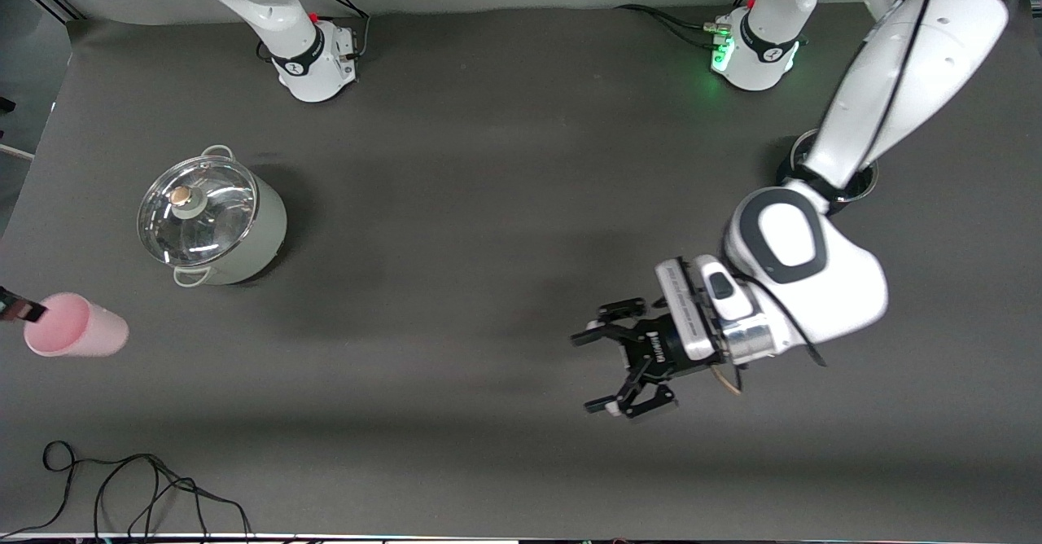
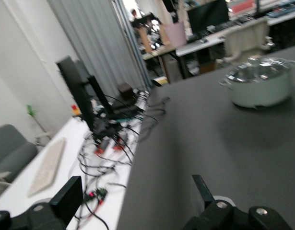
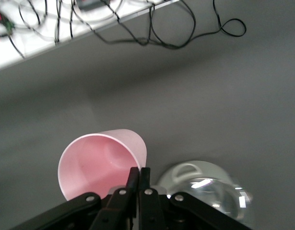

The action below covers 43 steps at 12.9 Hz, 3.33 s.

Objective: Transfer pink cup from left to right arm

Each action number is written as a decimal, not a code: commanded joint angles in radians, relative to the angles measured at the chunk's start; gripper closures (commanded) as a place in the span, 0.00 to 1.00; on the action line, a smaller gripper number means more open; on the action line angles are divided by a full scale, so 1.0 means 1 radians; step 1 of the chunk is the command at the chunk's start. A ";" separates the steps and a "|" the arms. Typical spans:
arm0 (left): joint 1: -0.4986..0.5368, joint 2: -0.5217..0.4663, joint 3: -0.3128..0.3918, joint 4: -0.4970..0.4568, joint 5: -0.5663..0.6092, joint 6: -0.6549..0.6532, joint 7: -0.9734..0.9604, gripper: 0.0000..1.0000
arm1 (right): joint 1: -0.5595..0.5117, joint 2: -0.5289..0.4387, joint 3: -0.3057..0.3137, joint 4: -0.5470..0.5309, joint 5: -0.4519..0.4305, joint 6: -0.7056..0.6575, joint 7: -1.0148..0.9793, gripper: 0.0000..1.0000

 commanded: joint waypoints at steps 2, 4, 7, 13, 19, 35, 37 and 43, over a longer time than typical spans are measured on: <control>0.056 -0.182 0.107 -0.048 0.266 -0.317 -0.362 0.00 | -0.053 -0.012 0.008 -0.132 0.037 0.056 -0.300 1.00; 0.088 -0.230 0.121 -0.042 0.374 -0.474 -0.495 0.00 | -0.058 -0.011 0.009 -0.290 0.037 0.241 -0.381 1.00; 0.107 -0.328 0.150 -0.040 0.558 -0.660 -0.690 0.00 | -0.047 0.015 0.012 -0.481 0.037 0.537 -0.412 1.00; 0.131 -0.549 0.152 -0.026 0.880 -1.026 -1.284 0.00 | -0.039 0.187 0.025 -0.501 0.033 0.749 -0.448 1.00; 0.145 -0.575 0.153 0.003 0.890 -1.205 -2.100 0.00 | -0.008 0.239 0.025 -0.495 0.028 0.797 -0.458 1.00; 0.185 -0.574 0.159 0.018 0.902 -1.217 -2.163 0.00 | -0.028 -0.142 -0.018 -0.415 0.037 0.195 -0.405 0.00; 0.150 -0.598 0.208 0.000 0.902 -1.206 -2.161 0.00 | -0.022 -0.228 -0.021 -0.427 0.037 0.122 -0.380 0.00; -0.227 -0.672 0.648 -0.043 0.849 -1.138 -2.056 0.00 | 0.083 -0.444 -0.037 -0.582 0.042 0.114 -0.225 0.00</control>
